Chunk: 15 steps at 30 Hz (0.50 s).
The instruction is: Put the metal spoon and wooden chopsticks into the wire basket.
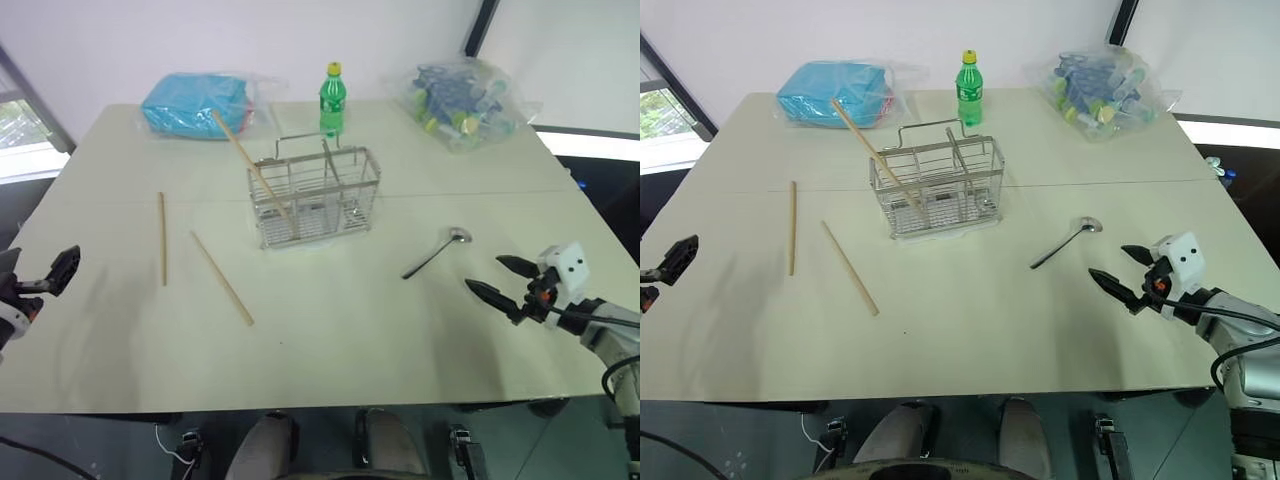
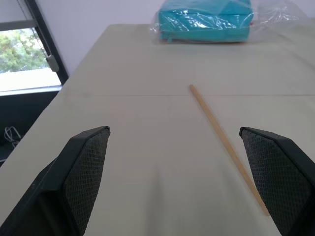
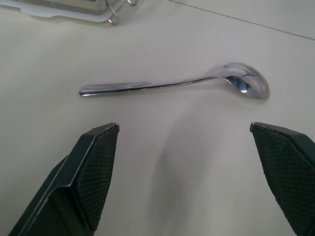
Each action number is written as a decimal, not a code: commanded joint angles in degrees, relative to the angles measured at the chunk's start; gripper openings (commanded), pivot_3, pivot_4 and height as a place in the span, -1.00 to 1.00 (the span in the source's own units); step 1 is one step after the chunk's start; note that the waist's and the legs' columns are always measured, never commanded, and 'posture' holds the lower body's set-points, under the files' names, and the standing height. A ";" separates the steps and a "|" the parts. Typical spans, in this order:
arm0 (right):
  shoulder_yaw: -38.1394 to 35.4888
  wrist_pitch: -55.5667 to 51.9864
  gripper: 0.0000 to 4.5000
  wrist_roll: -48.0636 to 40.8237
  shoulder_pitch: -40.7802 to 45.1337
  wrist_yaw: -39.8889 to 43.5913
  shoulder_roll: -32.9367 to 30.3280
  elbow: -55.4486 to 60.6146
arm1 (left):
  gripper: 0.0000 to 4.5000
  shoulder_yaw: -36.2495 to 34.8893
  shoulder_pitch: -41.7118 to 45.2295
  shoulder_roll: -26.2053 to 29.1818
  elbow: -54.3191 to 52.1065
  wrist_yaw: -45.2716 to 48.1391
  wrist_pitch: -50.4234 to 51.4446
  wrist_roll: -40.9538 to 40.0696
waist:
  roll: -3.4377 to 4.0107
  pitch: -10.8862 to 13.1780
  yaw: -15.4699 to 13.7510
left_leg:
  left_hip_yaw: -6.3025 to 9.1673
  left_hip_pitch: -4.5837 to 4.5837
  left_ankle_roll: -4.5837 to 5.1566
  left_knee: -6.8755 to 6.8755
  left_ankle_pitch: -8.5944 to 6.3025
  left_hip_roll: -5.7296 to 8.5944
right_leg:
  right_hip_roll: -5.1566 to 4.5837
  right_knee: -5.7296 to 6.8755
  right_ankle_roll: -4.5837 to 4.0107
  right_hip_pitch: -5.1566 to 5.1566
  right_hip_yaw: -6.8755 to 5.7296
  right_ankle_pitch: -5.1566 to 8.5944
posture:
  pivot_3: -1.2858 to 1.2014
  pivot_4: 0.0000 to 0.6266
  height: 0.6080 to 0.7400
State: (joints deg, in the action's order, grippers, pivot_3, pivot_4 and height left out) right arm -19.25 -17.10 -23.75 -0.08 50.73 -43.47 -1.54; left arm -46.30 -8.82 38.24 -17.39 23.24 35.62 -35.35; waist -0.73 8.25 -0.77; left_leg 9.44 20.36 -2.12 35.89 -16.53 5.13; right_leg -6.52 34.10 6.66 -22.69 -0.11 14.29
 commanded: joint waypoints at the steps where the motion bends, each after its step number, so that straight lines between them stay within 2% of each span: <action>1: -0.80 1.01 0.96 -0.38 0.40 0.13 0.21 0.22 | 0.98 -1.90 0.33 0.92 -1.58 -0.43 -1.39 0.41 | 0.00 0.00 0.00 | 0.00 0.00 0.00 0.00 0.00 0.00 | 0.00 0.00 0.00 0.00 0.00 0.00 | 0.03 -0.52 0.94; 15: 0.94 2.86 0.96 1.11 5.13 1.40 -0.85 -1.94 | 0.98 -2.00 0.69 1.34 -3.64 -0.79 0.70 -1.59 | -0.01 0.00 0.02 | 0.00 -0.01 0.00 0.00 0.00 0.00 | 0.01 0.01 0.00 0.00 0.00 0.00 | 0.03 -0.52 0.94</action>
State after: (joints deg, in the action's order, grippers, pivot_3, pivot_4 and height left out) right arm -18.12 -15.66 -22.65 3.99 51.74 -43.62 -3.68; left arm -46.33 -8.21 38.36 -18.60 22.50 36.19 -36.16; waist -0.74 8.24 -0.75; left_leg 9.44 20.34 -2.12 35.89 -16.53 5.13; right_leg -6.52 34.11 6.66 -22.68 -0.11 14.29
